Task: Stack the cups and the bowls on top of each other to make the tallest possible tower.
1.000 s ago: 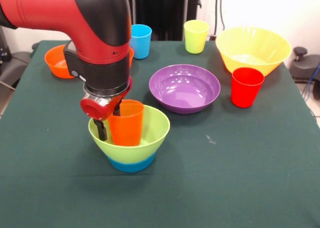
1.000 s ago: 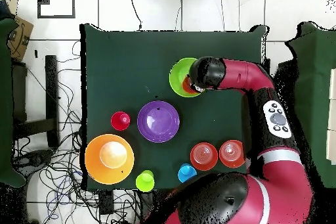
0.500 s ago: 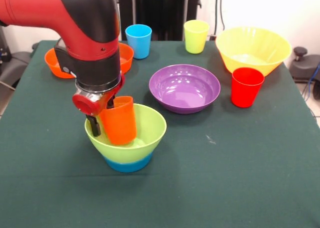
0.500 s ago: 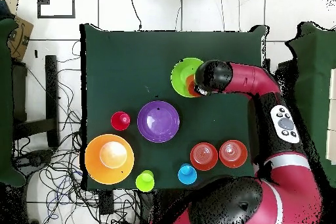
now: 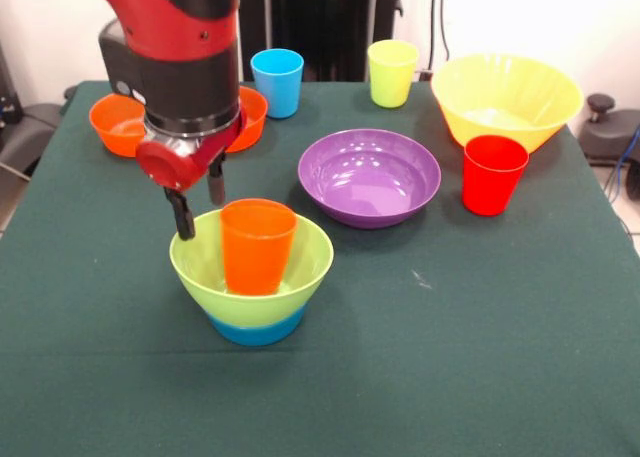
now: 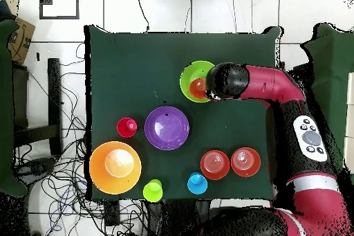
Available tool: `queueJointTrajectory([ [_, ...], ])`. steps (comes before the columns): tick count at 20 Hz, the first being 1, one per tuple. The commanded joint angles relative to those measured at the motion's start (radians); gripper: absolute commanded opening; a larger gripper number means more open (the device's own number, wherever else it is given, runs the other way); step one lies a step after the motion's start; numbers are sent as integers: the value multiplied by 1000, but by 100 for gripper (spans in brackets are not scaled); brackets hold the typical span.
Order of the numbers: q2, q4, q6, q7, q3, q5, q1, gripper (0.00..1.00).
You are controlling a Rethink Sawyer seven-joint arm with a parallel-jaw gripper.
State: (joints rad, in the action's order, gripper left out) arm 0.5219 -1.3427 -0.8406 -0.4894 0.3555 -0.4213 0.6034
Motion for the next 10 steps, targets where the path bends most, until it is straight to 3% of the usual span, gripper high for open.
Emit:
queueJointTrajectory([
  [1,37,-85,-40,50,88,-2,8,100],
  [10,56,-91,-68,48,104,-3,13,100],
])
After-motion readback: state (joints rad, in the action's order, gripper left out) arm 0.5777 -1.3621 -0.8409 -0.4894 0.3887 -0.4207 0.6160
